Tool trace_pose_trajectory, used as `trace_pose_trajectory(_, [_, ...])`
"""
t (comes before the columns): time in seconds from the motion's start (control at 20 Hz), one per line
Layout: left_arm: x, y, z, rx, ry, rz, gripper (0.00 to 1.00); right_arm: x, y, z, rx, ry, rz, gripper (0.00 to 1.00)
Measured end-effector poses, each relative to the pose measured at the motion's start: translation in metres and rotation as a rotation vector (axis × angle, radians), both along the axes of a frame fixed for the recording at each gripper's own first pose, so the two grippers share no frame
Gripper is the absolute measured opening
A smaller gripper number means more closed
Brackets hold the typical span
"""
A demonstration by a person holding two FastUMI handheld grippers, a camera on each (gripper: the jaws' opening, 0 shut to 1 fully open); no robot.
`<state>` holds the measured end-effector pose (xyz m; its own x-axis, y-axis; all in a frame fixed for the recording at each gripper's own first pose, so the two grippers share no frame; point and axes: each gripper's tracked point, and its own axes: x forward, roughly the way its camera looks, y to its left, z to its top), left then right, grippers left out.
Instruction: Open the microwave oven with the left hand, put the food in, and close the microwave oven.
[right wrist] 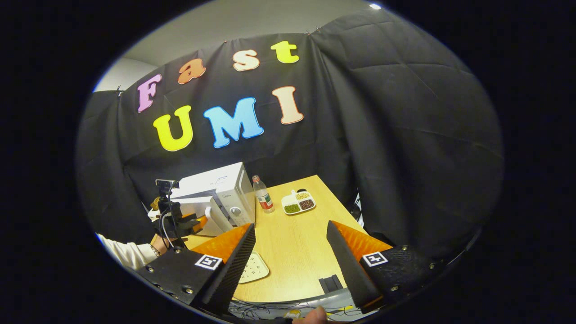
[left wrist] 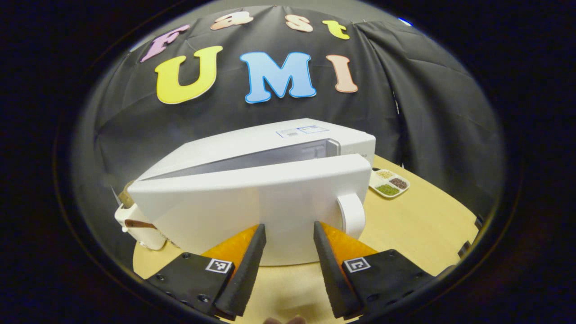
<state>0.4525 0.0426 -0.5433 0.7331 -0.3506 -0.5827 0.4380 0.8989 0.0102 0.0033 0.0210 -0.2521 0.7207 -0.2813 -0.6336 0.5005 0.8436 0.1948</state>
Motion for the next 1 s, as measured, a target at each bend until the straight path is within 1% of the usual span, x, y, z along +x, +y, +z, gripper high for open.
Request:
trace_pose_trajectory(0.15, [0.032, -0.012, 0.008, -0.045, -0.02, 0.018, 0.75, 0.006, 0.001, -0.005, -0.011, 0.031, -0.004, 0.97])
trace_pose_trajectory(0.2, [0.031, -0.016, 0.007, -0.086, 0.005, 0.036, 0.75, 0.008, 0.003, -0.005, -0.013, 0.033, -0.007, 0.97])
trace_pose_trajectory(0.25, [0.04, -0.024, 0.009, -0.107, -0.011, 0.044, 0.75, 0.011, 0.003, -0.003, -0.015, 0.035, -0.012, 0.97])
trace_pose_trajectory(0.3, [0.042, -0.022, 0.003, -0.101, 0.0, 0.065, 0.76, 0.012, 0.005, -0.004, -0.013, 0.032, -0.011, 0.97])
trace_pose_trajectory(0.35, [0.037, -0.019, 0.007, -0.102, -0.01, 0.076, 0.8, 0.015, 0.006, -0.003, -0.013, 0.034, -0.007, 0.97])
trace_pose_trajectory(0.4, [0.036, -0.019, 0.006, -0.092, -0.009, 0.075, 0.76, 0.015, 0.006, -0.003, -0.018, 0.037, -0.002, 0.97])
trace_pose_trajectory(0.5, [0.035, -0.018, 0.008, -0.084, -0.008, 0.065, 0.77, 0.018, 0.009, -0.002, -0.014, 0.033, 0.014, 0.97])
trace_pose_trajectory(0.55, [0.035, -0.01, 0.012, -0.061, -0.02, 0.073, 0.76, 0.019, 0.011, 0.0, -0.012, 0.026, 0.019, 0.98])
trace_pose_trajectory(0.65, [0.034, 0.012, 0.027, -0.023, -0.049, 0.095, 0.77, 0.022, 0.01, 0.004, -0.014, 0.007, 0.03, 0.98])
trace_pose_trajectory(0.7, [0.027, 0.024, 0.036, -0.028, -0.046, 0.117, 0.77, 0.022, 0.008, 0.005, -0.023, 0.003, 0.035, 0.97])
trace_pose_trajectory(0.75, [0.014, 0.033, 0.048, -0.054, -0.038, 0.146, 0.77, 0.023, 0.006, 0.007, -0.037, 0.002, 0.044, 0.97])
trace_pose_trajectory(0.85, [-0.017, 0.056, 0.079, -0.128, -0.013, 0.213, 0.77, 0.028, 0.003, 0.018, -0.059, -0.028, 0.075, 0.97])
trace_pose_trajectory(0.9, [-0.034, 0.068, 0.099, -0.16, -0.011, 0.244, 0.77, 0.03, 0.004, 0.022, -0.065, -0.043, 0.096, 0.97])
trace_pose_trajectory(1.0, [-0.065, 0.093, 0.148, -0.201, -0.054, 0.293, 0.79, 0.032, 0.003, 0.036, -0.08, -0.084, 0.138, 0.98])
